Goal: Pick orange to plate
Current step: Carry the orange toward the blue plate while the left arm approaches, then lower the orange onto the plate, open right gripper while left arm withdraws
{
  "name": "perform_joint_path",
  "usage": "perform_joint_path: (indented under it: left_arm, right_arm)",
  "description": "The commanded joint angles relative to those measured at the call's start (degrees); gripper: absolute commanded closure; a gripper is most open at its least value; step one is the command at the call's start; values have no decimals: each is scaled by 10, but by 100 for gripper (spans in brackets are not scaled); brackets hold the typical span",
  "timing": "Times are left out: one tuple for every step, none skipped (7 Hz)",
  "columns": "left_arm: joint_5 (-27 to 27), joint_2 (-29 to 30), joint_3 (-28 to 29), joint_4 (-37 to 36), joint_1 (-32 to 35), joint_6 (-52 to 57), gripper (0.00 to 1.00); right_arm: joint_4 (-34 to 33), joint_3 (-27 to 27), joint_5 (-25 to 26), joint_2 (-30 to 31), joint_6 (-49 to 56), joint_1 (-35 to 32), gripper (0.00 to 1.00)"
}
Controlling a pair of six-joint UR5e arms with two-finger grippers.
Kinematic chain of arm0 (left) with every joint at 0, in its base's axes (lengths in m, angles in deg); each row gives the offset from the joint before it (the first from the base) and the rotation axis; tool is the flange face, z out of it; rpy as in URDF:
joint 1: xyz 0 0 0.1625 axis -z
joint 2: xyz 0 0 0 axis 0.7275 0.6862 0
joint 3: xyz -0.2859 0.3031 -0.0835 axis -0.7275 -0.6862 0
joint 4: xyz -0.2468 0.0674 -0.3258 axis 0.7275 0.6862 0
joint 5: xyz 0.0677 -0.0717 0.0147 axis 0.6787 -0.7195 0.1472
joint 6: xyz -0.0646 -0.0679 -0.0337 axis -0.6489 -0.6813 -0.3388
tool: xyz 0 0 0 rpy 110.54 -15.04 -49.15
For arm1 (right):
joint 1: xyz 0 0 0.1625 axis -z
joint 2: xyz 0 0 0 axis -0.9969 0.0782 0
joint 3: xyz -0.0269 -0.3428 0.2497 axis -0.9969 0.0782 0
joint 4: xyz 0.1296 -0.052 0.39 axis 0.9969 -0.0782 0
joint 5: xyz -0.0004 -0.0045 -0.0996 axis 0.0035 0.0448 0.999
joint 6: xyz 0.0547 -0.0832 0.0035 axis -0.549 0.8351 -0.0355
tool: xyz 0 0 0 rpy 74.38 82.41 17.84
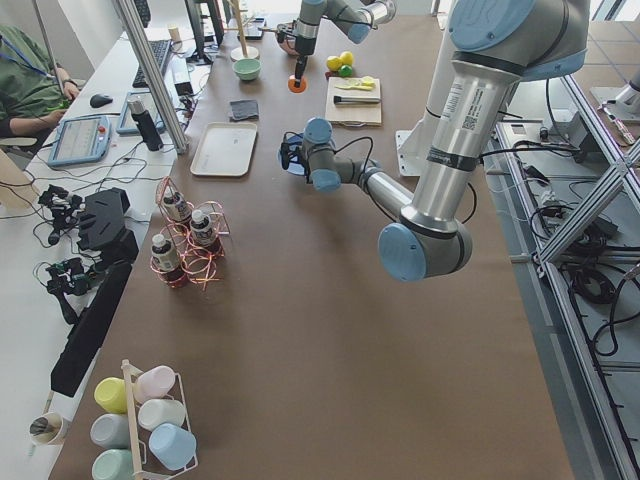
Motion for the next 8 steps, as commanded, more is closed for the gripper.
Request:
perform_joint_path:
  left_arm:
    - [27, 19, 10, -14, -27, -21, 100]
    - [28, 19, 14, -14, -27, -22, 100]
    - [44, 28, 24, -13, -28, -23, 85]
    - [52, 33, 22, -12, -28, -24, 2]
    - [49, 28, 10, -13, -17, -24, 2]
    - [41, 26, 6, -13, 4, -21, 2]
    - [14, 25, -7, -13, 24, -19, 2]
    - [-9, 7, -20, -14, 43, -18, 2]
  right_arm:
    - [0, -1, 0, 2, 0, 1, 100]
    - [0, -2, 5, 1, -1, 7, 100]
    - [0, -1, 14, -1, -1, 18, 100]
    - [0, 0, 20, -3, -1, 26, 100]
    - [0, 2, 39, -6, -1, 44, 100]
    - [0, 8, 57, -14, -2, 72, 100]
    - [1, 21, 79, -25, -2, 94, 100]
    - [5, 40, 97, -37, -4, 113, 100]
